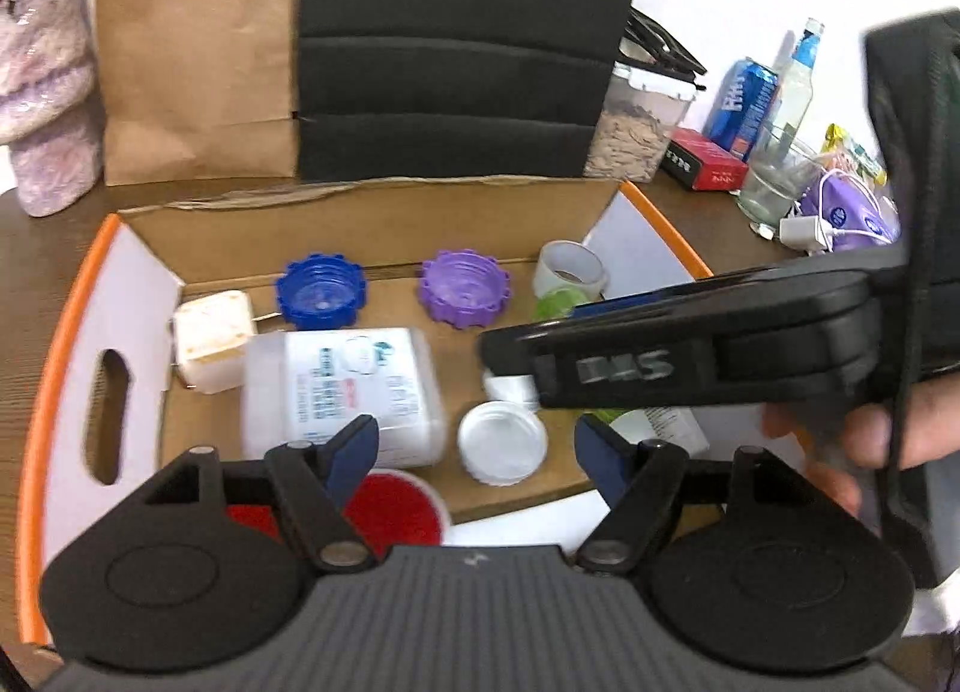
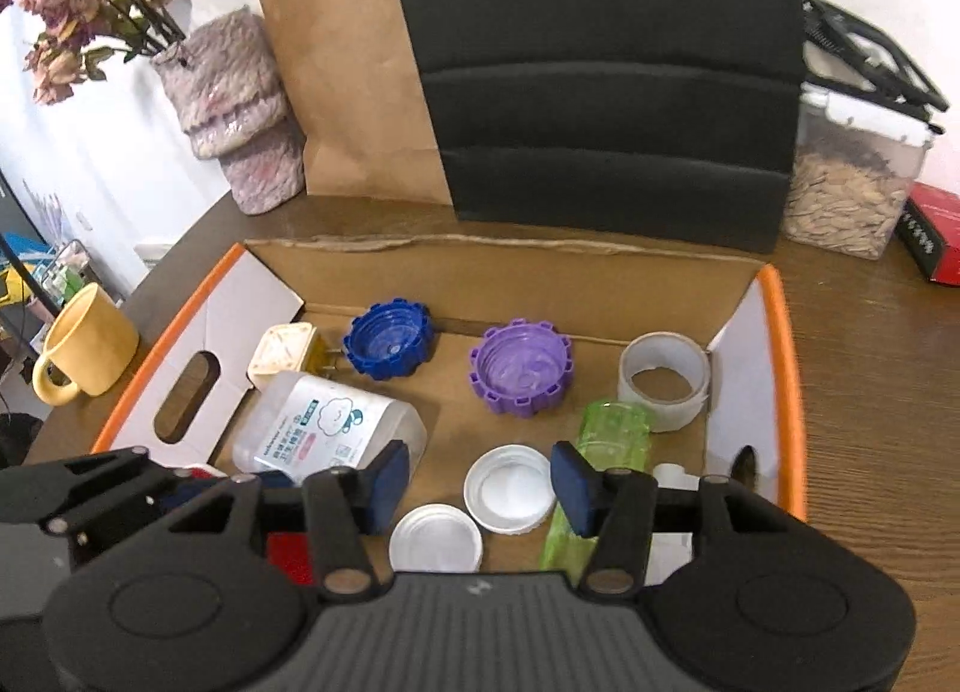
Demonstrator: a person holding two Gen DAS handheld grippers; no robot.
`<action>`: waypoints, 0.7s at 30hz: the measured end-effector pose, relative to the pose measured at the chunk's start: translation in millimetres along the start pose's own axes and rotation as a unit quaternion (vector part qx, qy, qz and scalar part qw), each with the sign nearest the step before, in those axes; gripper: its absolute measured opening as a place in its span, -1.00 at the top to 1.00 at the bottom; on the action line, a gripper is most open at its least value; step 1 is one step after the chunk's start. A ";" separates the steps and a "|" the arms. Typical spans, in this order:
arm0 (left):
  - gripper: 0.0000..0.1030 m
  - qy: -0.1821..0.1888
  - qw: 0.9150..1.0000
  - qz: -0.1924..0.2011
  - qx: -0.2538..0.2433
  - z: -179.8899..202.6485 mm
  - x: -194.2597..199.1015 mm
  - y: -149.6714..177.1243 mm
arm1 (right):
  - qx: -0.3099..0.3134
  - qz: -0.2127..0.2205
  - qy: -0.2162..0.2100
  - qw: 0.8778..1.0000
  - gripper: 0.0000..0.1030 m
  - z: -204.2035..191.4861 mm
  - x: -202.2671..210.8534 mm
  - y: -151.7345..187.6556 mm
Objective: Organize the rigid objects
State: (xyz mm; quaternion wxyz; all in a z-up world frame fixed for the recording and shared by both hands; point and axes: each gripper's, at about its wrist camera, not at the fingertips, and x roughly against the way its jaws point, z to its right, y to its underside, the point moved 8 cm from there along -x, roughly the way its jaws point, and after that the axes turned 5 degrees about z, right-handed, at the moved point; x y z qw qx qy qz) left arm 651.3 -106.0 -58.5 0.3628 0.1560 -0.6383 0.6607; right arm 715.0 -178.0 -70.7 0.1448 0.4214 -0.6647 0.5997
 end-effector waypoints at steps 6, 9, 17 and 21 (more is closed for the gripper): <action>-0.45 -0.028 0.999 0.029 0.005 -13.7 52.6 -15.9 | 0.002 0.026 0.010 1.000 -0.06 -4.7 55.6 -8.7; -0.51 -0.034 0.997 0.065 0.000 -10.1 99.8 -29.4 | 0.015 0.054 0.019 0.998 -0.10 -16.0 102.2 -18.0; -0.65 -0.056 0.982 0.182 -0.003 6.1 233.8 -51.8 | 0.064 0.161 0.048 0.984 -0.37 -56.6 241.5 -26.8; -0.93 -0.070 0.959 0.275 -0.003 13.5 297.0 -51.6 | 0.076 0.236 0.043 0.968 -0.54 -77.6 301.7 -17.8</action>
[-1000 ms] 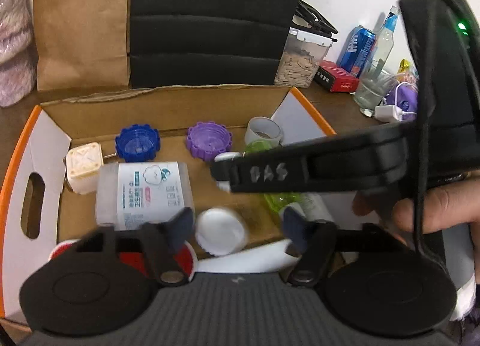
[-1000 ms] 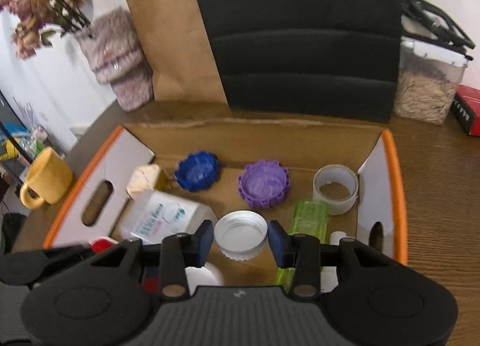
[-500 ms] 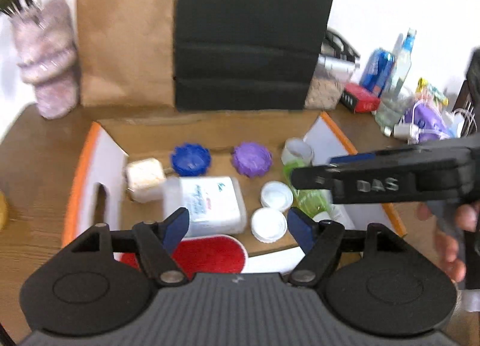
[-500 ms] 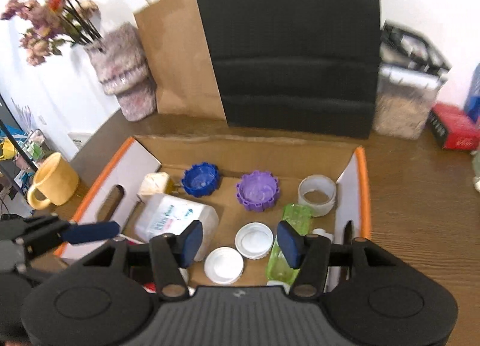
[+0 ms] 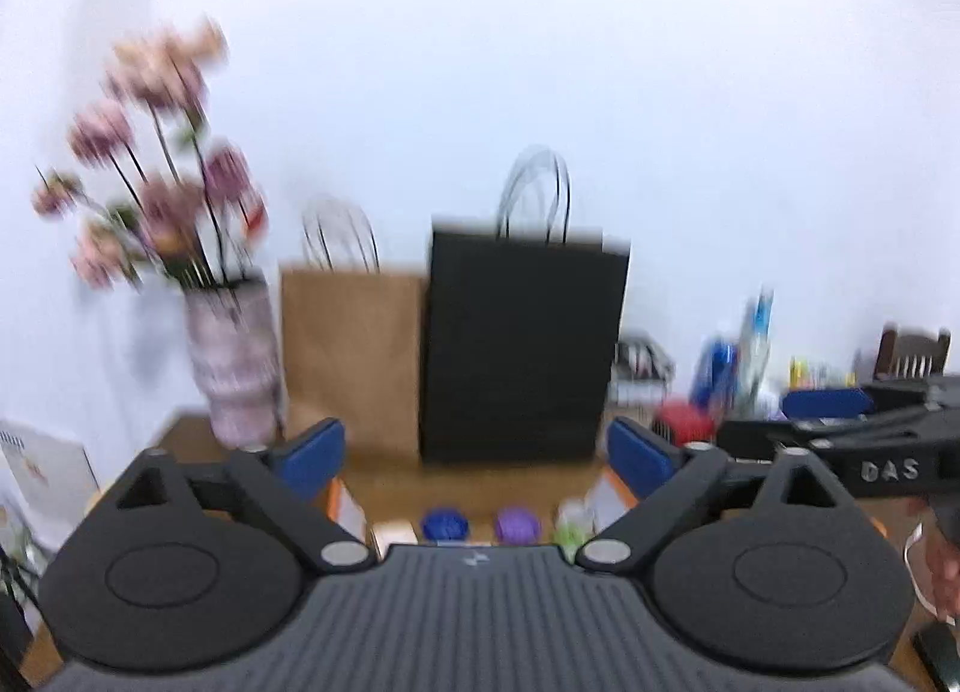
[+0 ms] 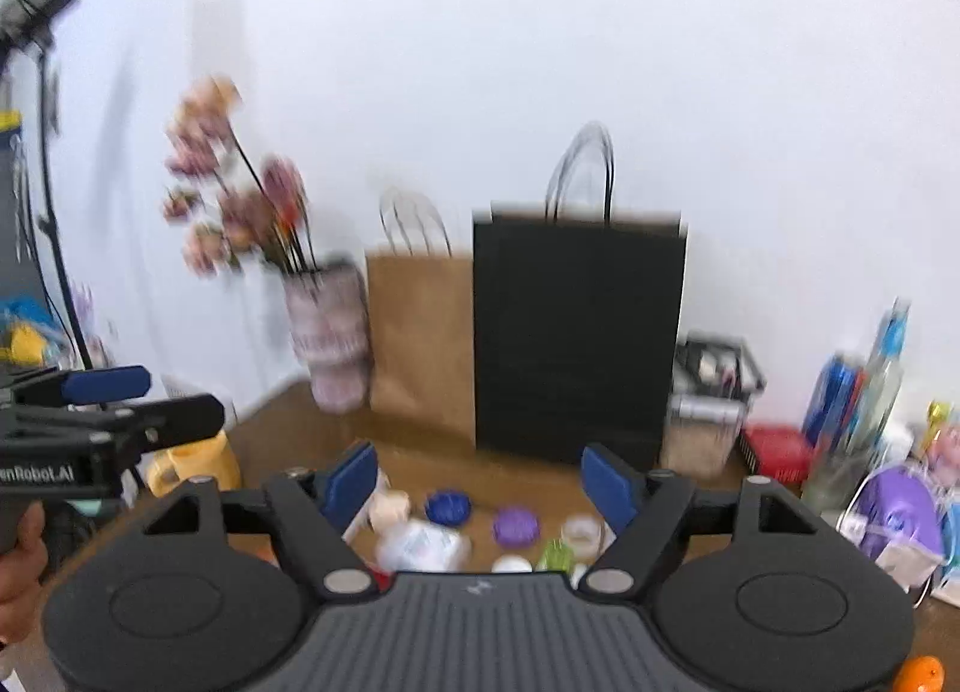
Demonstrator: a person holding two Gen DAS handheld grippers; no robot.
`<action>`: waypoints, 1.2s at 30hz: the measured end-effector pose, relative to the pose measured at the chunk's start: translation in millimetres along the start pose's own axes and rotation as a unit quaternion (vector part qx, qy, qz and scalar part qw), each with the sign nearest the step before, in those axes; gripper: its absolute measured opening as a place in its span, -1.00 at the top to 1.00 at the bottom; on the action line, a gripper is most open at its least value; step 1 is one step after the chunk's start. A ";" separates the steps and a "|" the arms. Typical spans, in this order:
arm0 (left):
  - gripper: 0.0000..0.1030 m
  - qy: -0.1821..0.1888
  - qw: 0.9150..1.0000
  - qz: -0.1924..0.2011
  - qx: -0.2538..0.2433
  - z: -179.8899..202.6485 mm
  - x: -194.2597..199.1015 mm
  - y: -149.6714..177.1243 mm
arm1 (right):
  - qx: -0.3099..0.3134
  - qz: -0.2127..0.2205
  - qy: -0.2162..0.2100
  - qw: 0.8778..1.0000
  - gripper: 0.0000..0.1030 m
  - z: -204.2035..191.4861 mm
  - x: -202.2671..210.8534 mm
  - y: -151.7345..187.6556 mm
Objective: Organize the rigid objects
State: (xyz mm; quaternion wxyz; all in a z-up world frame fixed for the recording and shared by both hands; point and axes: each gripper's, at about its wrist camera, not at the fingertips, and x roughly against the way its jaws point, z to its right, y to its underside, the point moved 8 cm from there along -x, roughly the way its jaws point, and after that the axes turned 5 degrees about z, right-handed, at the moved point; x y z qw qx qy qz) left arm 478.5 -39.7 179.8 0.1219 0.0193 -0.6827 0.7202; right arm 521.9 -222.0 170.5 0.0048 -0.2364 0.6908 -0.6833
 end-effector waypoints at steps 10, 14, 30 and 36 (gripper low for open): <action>-1.00 -0.003 0.993 0.111 -0.036 18.3 81.6 3.3 | 0.019 0.136 0.022 0.990 -0.79 -31.5 84.9 17.8; -1.00 -0.009 0.991 0.125 -0.044 17.8 97.5 5.3 | 0.035 0.138 0.027 0.989 -0.79 -41.1 93.7 30.8; -1.00 -0.020 0.992 0.119 -0.022 -21.3 185.9 55.5 | 0.056 0.152 0.020 0.987 -0.82 -87.5 175.2 80.7; -1.00 -0.033 0.995 0.093 -0.019 -39.8 246.9 122.3 | 0.075 0.167 0.001 0.983 -0.92 -124.2 232.3 145.9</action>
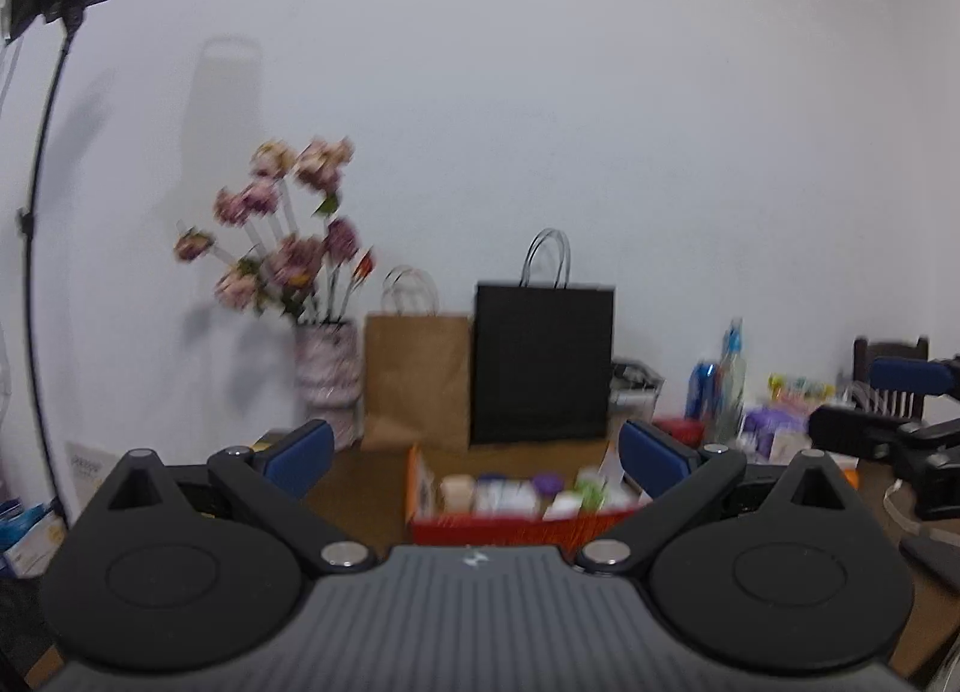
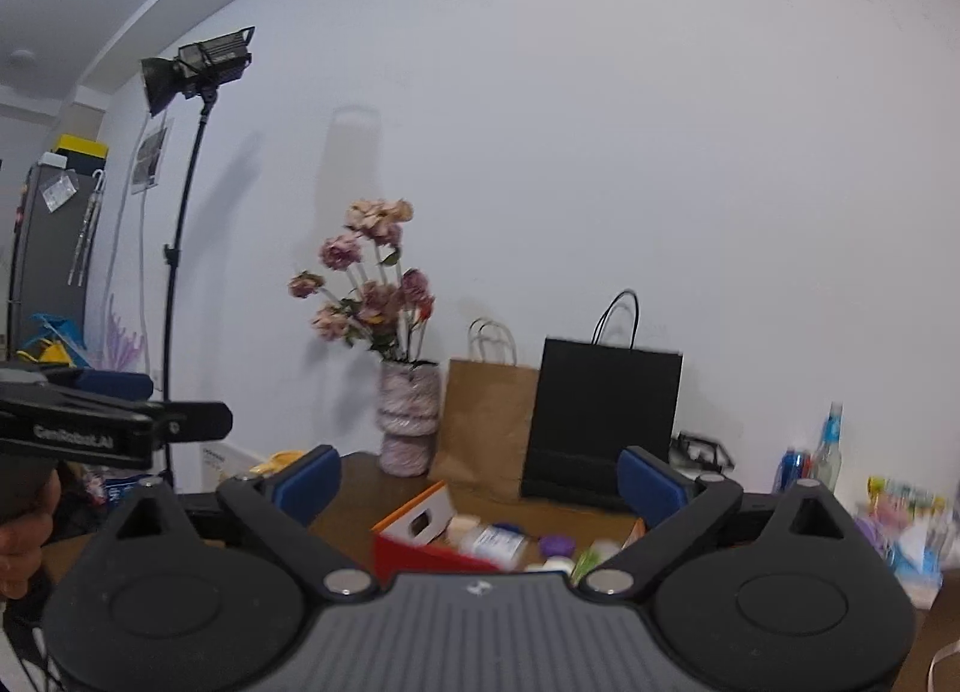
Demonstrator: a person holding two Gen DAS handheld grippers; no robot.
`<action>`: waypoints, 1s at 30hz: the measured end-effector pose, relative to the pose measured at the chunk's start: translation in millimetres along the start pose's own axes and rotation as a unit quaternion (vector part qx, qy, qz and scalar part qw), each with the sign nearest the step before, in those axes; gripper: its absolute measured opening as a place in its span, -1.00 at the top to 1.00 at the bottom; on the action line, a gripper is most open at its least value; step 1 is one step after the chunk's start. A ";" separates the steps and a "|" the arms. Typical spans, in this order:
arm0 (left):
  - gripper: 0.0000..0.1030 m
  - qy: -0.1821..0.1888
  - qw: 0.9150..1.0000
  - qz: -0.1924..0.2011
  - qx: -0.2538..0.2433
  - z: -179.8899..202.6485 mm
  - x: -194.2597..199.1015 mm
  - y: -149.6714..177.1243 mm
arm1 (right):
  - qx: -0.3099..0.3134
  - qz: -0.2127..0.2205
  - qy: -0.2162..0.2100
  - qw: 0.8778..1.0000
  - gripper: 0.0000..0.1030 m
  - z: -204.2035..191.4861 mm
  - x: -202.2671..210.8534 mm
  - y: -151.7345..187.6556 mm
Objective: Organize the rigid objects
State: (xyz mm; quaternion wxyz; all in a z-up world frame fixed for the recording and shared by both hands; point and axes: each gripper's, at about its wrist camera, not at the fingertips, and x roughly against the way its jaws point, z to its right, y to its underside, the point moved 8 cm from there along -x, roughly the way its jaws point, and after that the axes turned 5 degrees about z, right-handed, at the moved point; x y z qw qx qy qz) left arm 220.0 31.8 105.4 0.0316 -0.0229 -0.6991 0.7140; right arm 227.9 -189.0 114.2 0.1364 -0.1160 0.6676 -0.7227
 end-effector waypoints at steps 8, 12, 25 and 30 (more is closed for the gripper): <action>-1.00 0.005 0.998 0.010 -0.065 10.9 83.4 73.0 | 0.018 -0.019 0.019 0.999 -0.92 -57.1 74.4 72.7; -1.00 -0.015 0.999 -0.025 -0.043 17.7 117.4 112.0 | -0.024 -0.053 0.046 0.997 -0.92 -76.4 108.7 117.1; -1.00 -0.001 0.998 -0.056 -0.024 37.3 146.9 129.8 | -0.058 -0.068 0.076 0.993 -0.92 -81.8 147.8 151.4; -1.00 -0.005 0.998 -0.056 -0.024 35.2 145.6 128.8 | -0.059 -0.067 0.079 0.993 -0.92 -78.2 145.8 149.3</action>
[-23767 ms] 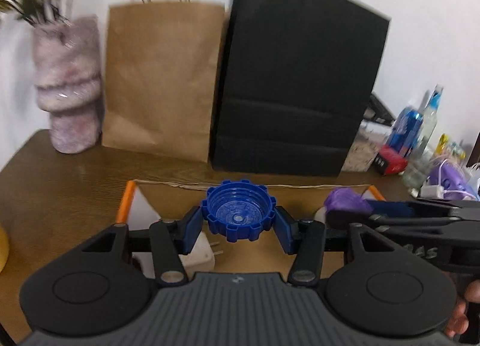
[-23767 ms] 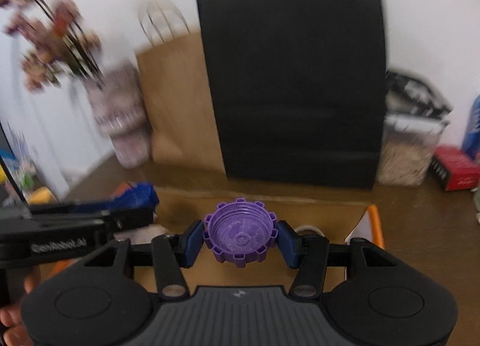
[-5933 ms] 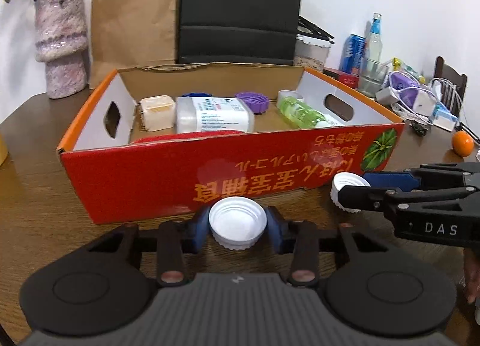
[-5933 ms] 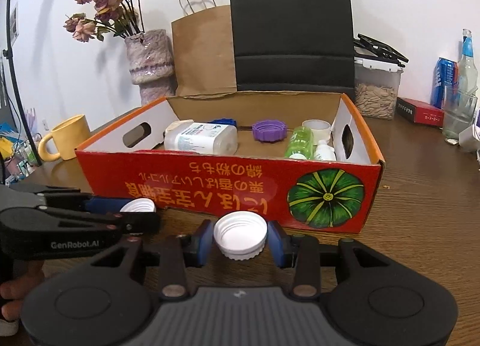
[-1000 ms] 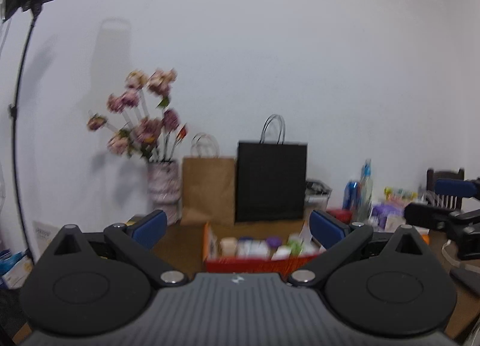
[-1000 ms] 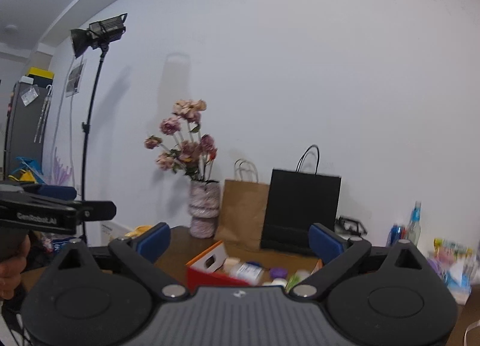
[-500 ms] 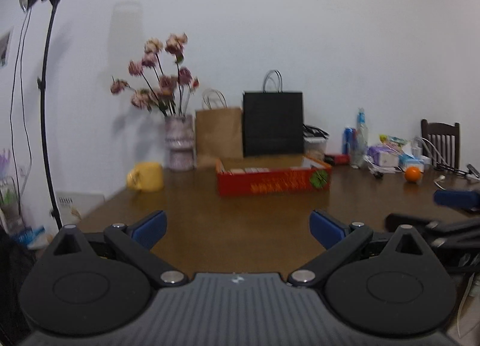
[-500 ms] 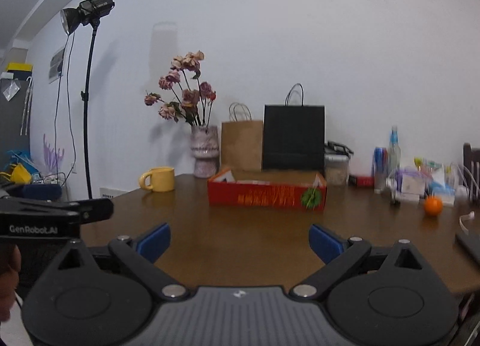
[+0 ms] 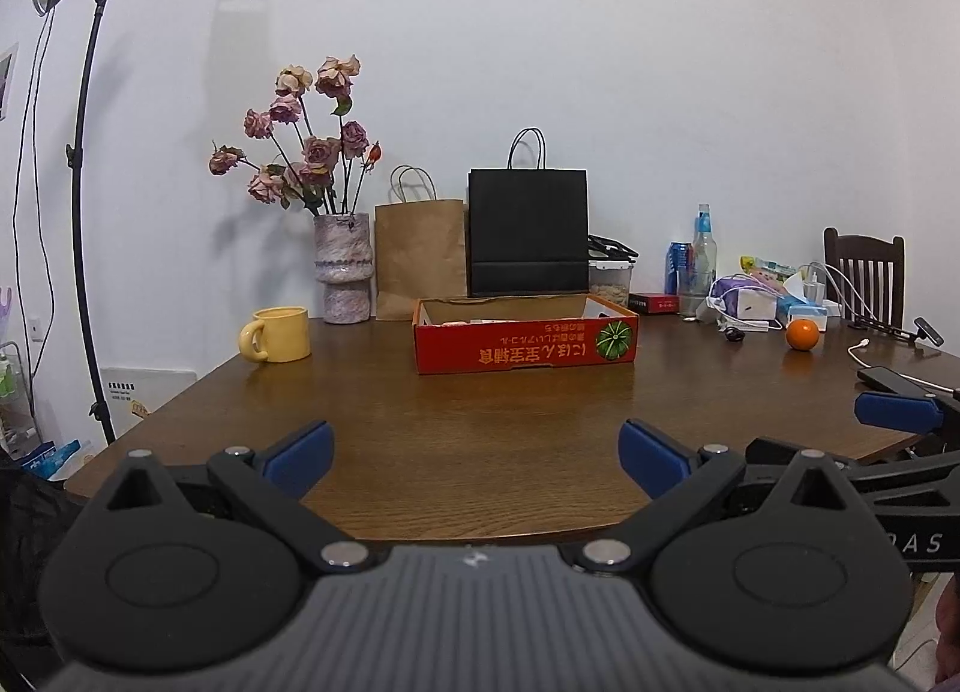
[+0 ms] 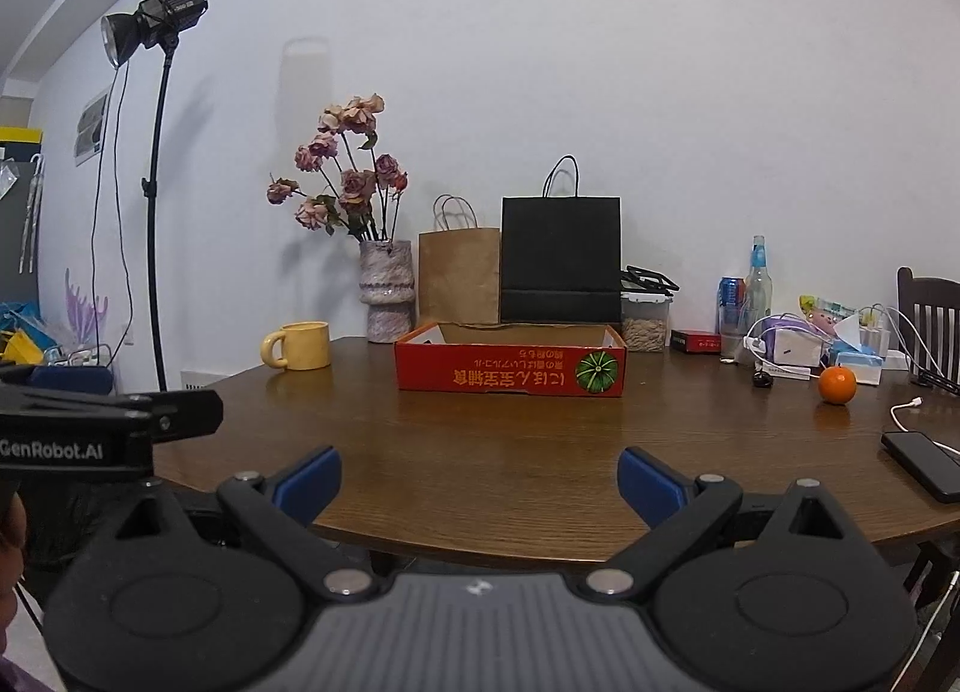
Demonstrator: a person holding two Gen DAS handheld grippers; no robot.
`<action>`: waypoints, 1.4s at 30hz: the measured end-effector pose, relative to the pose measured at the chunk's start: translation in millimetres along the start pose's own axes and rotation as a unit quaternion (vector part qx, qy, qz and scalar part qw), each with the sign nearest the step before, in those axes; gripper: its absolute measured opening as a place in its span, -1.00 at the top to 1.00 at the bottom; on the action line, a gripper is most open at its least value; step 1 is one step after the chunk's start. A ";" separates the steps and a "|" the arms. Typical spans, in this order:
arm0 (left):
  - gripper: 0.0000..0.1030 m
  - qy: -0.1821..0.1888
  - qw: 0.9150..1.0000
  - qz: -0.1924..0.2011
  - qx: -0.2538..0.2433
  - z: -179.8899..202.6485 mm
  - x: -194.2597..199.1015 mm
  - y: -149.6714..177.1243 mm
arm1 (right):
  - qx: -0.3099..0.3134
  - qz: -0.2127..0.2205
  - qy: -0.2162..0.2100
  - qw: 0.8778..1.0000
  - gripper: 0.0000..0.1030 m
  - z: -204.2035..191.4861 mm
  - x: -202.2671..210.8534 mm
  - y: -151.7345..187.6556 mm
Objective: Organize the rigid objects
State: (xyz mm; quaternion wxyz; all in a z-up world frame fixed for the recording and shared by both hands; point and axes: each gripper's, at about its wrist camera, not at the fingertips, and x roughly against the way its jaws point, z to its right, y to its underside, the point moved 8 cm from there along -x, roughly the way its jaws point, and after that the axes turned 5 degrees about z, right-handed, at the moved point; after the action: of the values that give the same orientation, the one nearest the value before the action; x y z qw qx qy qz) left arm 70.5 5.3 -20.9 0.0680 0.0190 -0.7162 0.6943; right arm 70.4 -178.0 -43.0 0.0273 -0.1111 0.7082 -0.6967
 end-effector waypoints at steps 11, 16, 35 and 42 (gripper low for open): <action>-1.00 0.000 1.000 -0.006 0.002 0.1 -1.5 1.9 | -0.006 -0.005 -0.002 1.000 -0.99 3.8 -3.1 0.9; -1.00 0.000 1.000 -0.005 0.002 0.9 -1.2 2.3 | -0.006 -0.001 0.003 1.000 -1.00 3.7 -2.2 0.5; -1.00 0.004 1.000 -0.008 0.000 1.5 -1.9 2.8 | -0.009 -0.005 0.001 1.000 -1.00 3.5 -4.4 3.0; -1.00 0.004 1.000 -0.009 0.000 1.5 -2.2 3.2 | -0.011 -0.007 -0.001 1.000 -1.00 1.3 -5.4 3.7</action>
State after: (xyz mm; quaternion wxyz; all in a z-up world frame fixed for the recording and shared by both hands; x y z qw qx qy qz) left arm 72.1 3.8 -24.4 0.0777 0.0227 -0.7154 0.6940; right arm 75.5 -178.2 -47.4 0.0217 -0.1174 0.7149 -0.6889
